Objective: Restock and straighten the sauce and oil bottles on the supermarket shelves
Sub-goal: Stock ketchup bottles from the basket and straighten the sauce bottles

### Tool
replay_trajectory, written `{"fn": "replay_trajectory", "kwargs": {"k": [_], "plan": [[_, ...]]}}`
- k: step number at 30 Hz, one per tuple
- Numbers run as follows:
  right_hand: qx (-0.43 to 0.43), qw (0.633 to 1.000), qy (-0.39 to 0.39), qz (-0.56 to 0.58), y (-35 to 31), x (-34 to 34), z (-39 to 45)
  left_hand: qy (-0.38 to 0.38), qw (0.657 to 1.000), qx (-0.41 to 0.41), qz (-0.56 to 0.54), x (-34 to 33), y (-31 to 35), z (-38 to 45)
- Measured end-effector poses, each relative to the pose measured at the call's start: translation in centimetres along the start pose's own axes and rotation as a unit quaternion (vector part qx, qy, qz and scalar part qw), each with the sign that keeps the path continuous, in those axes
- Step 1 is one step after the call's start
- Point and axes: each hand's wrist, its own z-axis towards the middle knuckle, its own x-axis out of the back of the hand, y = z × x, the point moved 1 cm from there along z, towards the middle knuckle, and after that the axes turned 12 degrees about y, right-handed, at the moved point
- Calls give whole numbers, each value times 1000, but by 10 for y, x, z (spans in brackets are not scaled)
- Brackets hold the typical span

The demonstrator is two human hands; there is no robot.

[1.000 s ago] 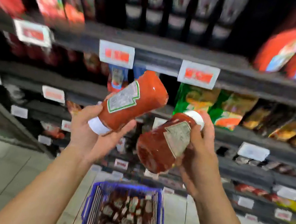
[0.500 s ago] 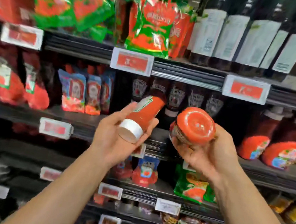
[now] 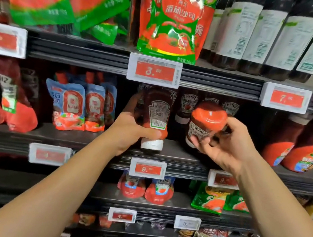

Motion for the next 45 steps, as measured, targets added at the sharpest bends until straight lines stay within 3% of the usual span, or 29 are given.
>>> {"fn": "replay_trajectory", "kwargs": {"k": [6, 12, 18, 21, 24, 26, 28, 30, 32, 34, 36, 38, 39, 40, 42, 45], "plan": [[-25, 998, 5, -64, -20, 2, 29, 49, 992, -87, 73, -6, -10, 10], [-56, 994, 14, -87, -36, -5, 51, 50, 972, -137, 185, -8, -16, 13], [-77, 993, -80, -40, -51, 6, 61, 51, 977, -145, 150, -6, -20, 15], [-37, 985, -76, -149, -44, 1, 68, 54, 978, -142, 143, -7, -21, 15], [101, 927, -38, -360, -30, -4, 79, 48, 976, -141, 162, -6, -22, 17], [202, 895, 18, -398, -23, -1, 84, 48, 973, -142, 173, -4, -23, 17], [249, 850, 45, -462, -19, 2, 84, 50, 972, -144, 181, -3, -24, 17], [259, 782, 39, -565, -21, 4, 83, 50, 971, -145, 181, -2, -24, 18], [301, 695, 50, -650, -29, 7, 76, 53, 972, -145, 179, -1, -24, 19], [365, 563, 73, -738, -40, 13, 70, 62, 971, -145, 178, 0, -25, 19], [382, 459, 96, -796, -46, 17, 65, 71, 969, -146, 187, 1, -25, 19], [410, 383, 76, -824, -46, 13, 64, 80, 965, -149, 202, 0, -25, 19], [419, 372, 40, -828, -44, 8, 65, 83, 963, -150, 208, -1, -25, 19], [416, 383, -1, -825, -40, 4, 67, 86, 962, -149, 212, -1, -25, 19], [402, 437, -58, -803, -33, -3, 71, 94, 964, -133, 208, -1, -25, 19], [422, 509, -68, -747, -31, 0, 77, 111, 961, -117, 225, -1, -26, 21]]}}
